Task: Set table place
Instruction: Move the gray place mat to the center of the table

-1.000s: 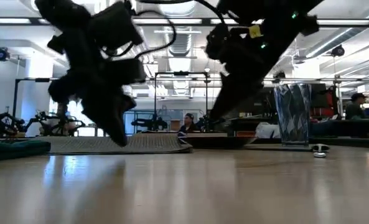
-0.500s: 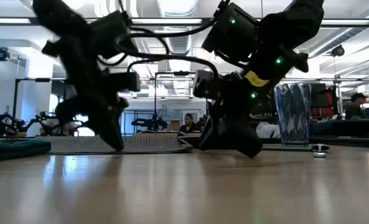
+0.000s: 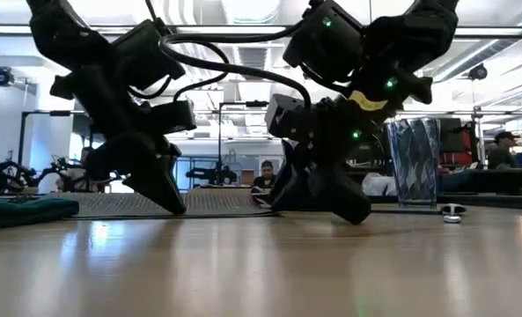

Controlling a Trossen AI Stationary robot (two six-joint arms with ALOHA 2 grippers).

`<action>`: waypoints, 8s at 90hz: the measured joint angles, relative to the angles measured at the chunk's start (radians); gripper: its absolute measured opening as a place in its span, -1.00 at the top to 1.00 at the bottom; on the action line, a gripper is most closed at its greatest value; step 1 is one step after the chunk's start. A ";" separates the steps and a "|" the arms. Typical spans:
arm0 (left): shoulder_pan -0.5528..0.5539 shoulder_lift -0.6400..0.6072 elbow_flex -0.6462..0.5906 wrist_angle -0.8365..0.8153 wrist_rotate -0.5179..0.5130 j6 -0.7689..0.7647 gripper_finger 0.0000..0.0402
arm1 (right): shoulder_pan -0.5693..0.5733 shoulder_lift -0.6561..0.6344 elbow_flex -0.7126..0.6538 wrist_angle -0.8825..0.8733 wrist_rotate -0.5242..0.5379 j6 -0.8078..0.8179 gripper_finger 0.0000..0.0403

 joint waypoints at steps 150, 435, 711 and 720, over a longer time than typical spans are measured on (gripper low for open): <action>0.048 0.184 0.062 0.152 0.045 0.012 1.00 | -0.101 -0.080 0.098 -0.296 -0.354 0.460 0.76; -0.483 -0.080 0.104 -0.588 0.063 -0.729 1.00 | 0.043 0.053 0.341 -0.735 -0.560 0.547 0.91; -0.538 -0.046 0.380 -0.493 -0.261 -0.993 1.00 | 0.310 -0.217 0.028 -0.173 -0.225 0.802 0.91; -0.538 -0.046 0.380 -0.465 -0.277 -0.972 1.00 | 0.310 -0.211 -0.037 0.035 -0.181 0.818 0.91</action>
